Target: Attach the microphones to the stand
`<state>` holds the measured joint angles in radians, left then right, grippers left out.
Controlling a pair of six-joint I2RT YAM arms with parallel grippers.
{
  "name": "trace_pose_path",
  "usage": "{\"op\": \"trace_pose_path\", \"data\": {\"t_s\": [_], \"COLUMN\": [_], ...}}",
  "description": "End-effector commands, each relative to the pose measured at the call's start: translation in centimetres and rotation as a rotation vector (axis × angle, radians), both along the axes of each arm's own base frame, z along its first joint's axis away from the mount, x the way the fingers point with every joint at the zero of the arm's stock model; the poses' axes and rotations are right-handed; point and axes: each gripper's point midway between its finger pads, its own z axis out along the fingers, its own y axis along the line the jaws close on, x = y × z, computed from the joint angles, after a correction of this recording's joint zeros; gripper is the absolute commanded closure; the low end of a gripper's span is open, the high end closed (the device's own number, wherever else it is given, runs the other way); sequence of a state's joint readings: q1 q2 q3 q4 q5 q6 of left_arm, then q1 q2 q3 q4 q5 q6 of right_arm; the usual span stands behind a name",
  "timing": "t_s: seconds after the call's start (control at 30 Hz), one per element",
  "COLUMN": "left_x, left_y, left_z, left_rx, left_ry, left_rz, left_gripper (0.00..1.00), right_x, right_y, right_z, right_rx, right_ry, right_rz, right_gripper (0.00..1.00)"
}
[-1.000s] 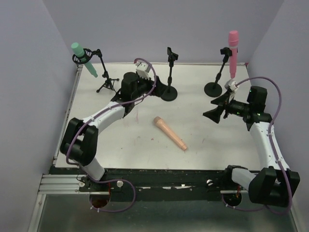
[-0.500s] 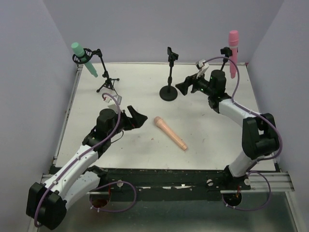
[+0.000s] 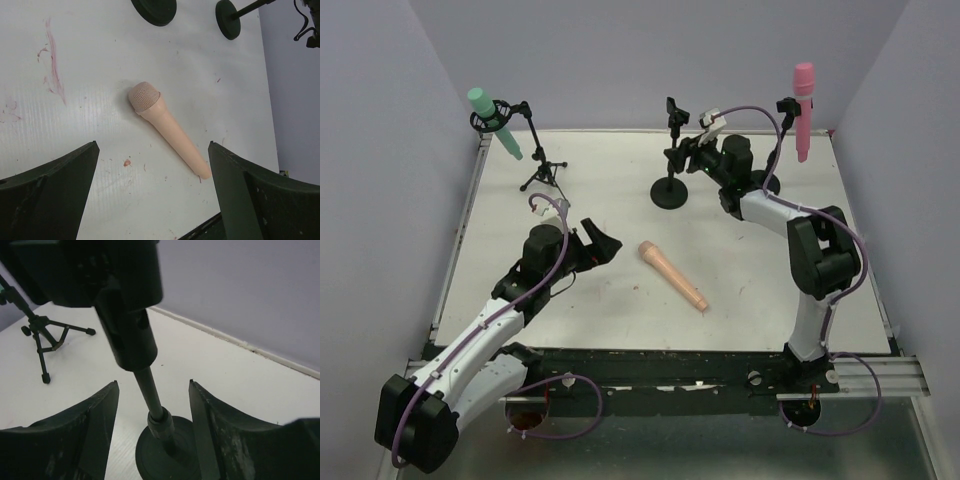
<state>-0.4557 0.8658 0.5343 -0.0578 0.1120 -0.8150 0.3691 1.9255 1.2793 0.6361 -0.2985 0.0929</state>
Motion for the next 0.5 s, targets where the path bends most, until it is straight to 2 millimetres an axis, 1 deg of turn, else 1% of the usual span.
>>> {"op": "trace_pose_path", "data": {"t_s": [0.0, 0.17, 0.27, 0.4, 0.47], "left_x": [0.1, 0.1, 0.1, 0.1, 0.0], "left_y": [0.2, 0.0, -0.2, -0.4, -0.4], "left_z": [0.6, 0.4, 0.3, 0.3, 0.4], "left_rx": [-0.009, -0.004, -0.008, -0.012, -0.016], "left_ry": [0.003, 0.013, 0.018, 0.024, 0.023], "left_rz": [0.022, 0.009, 0.003, -0.004, -0.006], "left_gripper": [0.02, 0.01, 0.02, 0.02, 0.02], "right_x": [2.3, 2.5, 2.4, 2.5, 2.3], "right_y": [0.1, 1.1, 1.7, 1.9, 2.1], "right_z": [1.0, 0.4, 0.2, 0.0, 0.0], "right_rx": [-0.002, -0.007, -0.004, -0.008, -0.027], "right_ry": [-0.075, -0.089, -0.091, -0.094, -0.104], "right_rz": [-0.049, 0.008, 0.035, 0.052, 0.07], "right_gripper": [0.42, 0.58, 0.58, 0.58, 0.69]}}
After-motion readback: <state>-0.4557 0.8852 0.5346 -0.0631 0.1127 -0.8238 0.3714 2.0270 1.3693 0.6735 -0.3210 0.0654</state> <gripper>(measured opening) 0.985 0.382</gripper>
